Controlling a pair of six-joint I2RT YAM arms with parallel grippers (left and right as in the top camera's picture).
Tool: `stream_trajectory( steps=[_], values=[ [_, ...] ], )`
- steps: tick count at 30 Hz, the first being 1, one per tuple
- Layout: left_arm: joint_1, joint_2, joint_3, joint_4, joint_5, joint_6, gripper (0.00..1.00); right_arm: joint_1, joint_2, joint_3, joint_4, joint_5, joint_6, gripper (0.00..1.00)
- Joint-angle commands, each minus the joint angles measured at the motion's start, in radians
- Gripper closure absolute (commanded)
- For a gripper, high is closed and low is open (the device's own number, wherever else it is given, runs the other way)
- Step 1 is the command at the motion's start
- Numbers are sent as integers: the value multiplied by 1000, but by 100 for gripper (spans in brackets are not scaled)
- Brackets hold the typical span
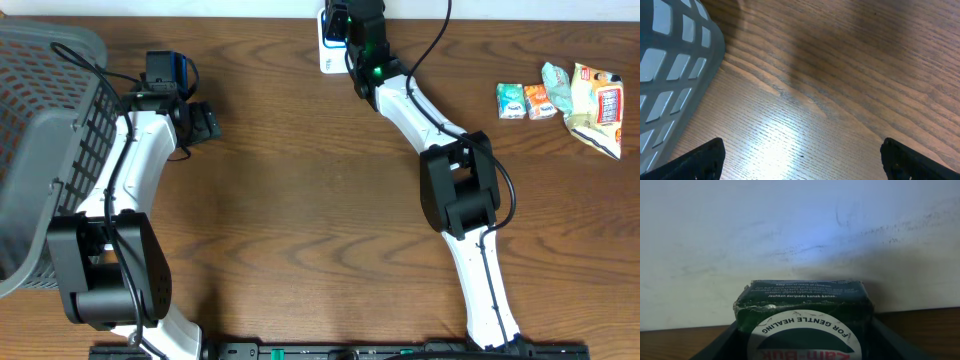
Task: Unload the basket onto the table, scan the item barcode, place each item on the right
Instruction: 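Hold the Zam-Buk tin against the scanner window, then carry the tin right and drop it onto the tissue packs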
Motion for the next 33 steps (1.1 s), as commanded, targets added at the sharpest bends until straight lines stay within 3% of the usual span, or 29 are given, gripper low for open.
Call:
stream_trajectory(
  steps=[1,8,13,22,28,33],
  values=[
    [0,0,-6,0,-5,13,2,15,-10,12,-10,19,-18,48],
    [0,0,-6,0,-6,13,2,16,-46,15,-40,90,-54,49],
    [0,0,-6,0,-5,13,2,-30,-146,15,-160,120,-50,49],
    [0,0,-5,0,-5,13,3,-209,-334,15,-641,124,-69,45],
    [0,0,-5,0,-5,13,2,-393,-359,15,-948,142,-73,43],
    [0,0,-6,0,-5,13,3,-503,-343,14,-1052,123,-73,37]
  ],
)
